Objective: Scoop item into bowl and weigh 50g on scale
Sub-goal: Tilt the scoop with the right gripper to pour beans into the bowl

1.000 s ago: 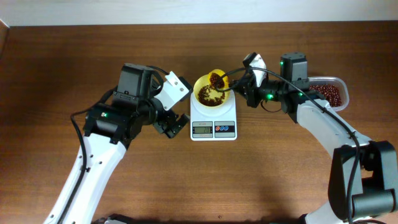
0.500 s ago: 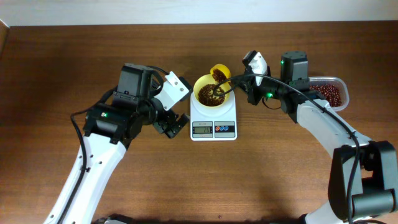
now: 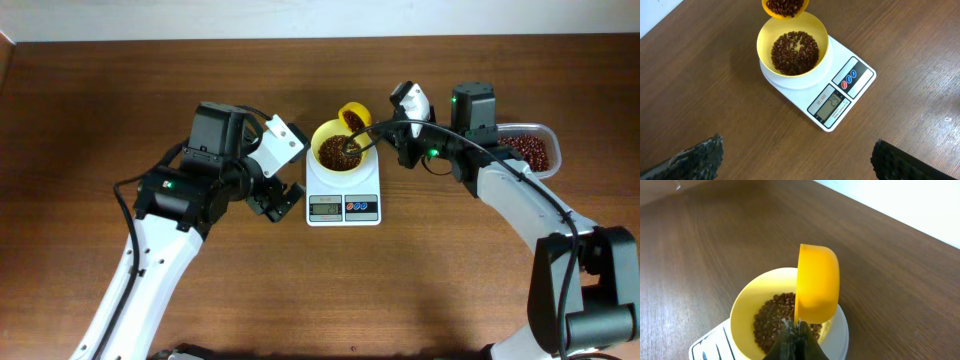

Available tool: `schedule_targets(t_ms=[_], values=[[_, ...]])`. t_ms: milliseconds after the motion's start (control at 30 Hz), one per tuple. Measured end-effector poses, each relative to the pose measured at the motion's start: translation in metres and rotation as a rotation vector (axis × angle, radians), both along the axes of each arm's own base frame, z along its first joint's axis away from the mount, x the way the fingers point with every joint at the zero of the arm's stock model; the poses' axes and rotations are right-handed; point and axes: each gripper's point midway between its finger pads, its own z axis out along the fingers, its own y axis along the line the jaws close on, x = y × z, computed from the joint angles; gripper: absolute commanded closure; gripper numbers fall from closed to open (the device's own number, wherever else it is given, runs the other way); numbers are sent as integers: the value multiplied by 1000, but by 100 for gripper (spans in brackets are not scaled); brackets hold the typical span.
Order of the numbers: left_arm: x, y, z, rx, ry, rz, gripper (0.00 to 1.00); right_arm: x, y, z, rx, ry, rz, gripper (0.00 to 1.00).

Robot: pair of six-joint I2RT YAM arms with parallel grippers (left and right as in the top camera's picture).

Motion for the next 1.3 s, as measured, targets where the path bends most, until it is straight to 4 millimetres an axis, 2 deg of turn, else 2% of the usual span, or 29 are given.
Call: schedule_targets(t_ms=[200,300,367,800,1067,1300], values=[[0,0,0,0,0,0,1,2,-1,-2,-6,1,-8,96],[0,0,0,0,-1,0,1,-2,2,0,11,3,16,96],[0,0,0,0,0,0,1,-11,11,8,64,-1,88,96],[0,0,0,0,0,0,1,-13,9,1,26,-9,92,96],[0,0,0,0,0,0,1,-4,10,14,35,-92,92,96],[0,0,0,0,0,0,1,-10,17,10,33,-69,109,96]])
